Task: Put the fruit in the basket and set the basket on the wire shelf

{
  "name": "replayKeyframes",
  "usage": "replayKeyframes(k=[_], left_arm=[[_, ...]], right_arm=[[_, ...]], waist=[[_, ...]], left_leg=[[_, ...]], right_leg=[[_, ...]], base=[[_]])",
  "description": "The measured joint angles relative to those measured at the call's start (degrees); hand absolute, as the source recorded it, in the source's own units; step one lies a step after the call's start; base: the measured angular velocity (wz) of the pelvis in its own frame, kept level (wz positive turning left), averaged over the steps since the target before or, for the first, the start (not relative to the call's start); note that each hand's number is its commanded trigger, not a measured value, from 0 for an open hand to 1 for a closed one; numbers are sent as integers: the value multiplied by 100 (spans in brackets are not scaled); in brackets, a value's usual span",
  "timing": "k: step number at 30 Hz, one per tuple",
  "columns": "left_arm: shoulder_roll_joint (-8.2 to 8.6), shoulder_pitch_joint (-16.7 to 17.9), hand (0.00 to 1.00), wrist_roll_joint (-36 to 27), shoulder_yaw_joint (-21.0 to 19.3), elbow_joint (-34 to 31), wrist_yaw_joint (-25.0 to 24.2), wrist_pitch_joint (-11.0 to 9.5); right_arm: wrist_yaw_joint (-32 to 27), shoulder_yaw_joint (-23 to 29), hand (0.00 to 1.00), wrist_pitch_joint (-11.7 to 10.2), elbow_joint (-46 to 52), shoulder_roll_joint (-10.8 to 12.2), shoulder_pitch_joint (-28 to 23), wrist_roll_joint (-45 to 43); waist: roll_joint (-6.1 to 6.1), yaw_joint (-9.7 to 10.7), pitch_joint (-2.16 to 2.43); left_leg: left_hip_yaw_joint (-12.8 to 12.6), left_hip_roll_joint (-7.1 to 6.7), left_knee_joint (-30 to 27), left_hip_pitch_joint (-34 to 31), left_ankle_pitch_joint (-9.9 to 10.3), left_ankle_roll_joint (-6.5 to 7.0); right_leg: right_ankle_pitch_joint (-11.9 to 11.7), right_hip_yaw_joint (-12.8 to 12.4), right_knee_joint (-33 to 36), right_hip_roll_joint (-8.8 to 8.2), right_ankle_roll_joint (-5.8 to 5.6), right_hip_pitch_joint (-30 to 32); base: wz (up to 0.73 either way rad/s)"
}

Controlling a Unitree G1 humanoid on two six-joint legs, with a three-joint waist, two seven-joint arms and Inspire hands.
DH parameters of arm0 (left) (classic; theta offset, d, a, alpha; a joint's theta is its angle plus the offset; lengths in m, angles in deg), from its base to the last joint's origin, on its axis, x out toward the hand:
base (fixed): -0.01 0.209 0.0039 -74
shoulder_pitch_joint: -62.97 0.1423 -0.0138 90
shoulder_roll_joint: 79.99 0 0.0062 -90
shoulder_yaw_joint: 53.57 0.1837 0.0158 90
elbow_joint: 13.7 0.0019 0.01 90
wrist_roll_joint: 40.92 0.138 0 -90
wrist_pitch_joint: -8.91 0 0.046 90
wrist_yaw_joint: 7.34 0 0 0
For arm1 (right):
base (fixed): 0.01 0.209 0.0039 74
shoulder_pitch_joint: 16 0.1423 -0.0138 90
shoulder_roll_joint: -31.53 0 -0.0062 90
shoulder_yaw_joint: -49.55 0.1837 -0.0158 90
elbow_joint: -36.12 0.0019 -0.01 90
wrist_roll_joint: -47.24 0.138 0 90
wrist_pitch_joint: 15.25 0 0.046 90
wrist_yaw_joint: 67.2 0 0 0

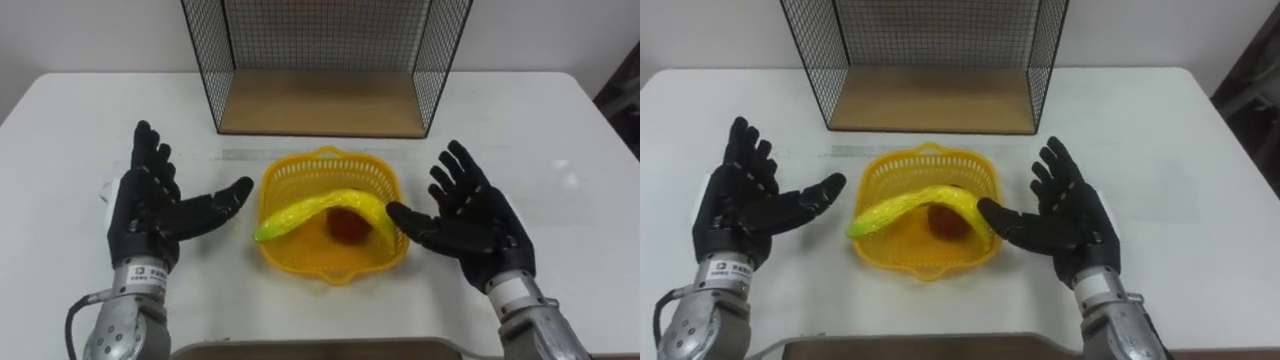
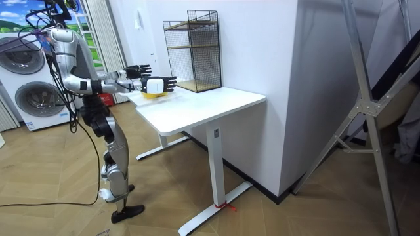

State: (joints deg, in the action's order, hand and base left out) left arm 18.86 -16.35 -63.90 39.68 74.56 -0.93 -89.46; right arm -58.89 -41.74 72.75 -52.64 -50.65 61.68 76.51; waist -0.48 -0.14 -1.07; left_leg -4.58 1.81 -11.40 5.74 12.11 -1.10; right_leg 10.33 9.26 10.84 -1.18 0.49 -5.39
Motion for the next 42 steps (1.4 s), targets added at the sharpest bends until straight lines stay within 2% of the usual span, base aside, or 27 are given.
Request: replayKeyframes(k=[5, 16, 29, 33, 42], left_arm=[[2, 1, 0, 0, 46, 92, -196, 56], [33, 8, 0, -10, 182, 287, -423, 129], [-1, 28, 0, -183, 502, 531, -568, 194], [-59, 83, 0, -236, 592, 533, -602, 210], [-56, 217, 0, -438, 661, 532, -703, 213]], right_arm=[[243, -11, 0, -1, -104, 143, 19, 33], [449, -204, 0, -47, -434, 150, 113, 232], [491, -495, 0, -44, -890, 142, 260, 241], [456, -553, 0, -44, -971, 146, 317, 239], [426, -626, 0, -44, -1003, 127, 325, 239]], waist=[[-6, 5, 2], [-90, -15, 16], [-95, -27, 22], [-91, -23, 28], [-89, -19, 35]], left_leg=[[-27, 23, 1, 14, 0, 0], [-153, 46, 21, 55, 0, -1], [-163, 52, 22, 66, 1, -1], [-163, 52, 11, 66, 0, -1], [-156, 51, 11, 61, 0, 0]], right_leg=[[-4, -65, -16, 35, 7, 6], [-9, -130, -21, 48, 15, 17], [-33, -129, 4, 52, 24, 16], [-33, -136, -2, 51, 24, 15], [-31, -137, -10, 48, 24, 17]], base=[[-3], [-4], [0], [0], [0]])
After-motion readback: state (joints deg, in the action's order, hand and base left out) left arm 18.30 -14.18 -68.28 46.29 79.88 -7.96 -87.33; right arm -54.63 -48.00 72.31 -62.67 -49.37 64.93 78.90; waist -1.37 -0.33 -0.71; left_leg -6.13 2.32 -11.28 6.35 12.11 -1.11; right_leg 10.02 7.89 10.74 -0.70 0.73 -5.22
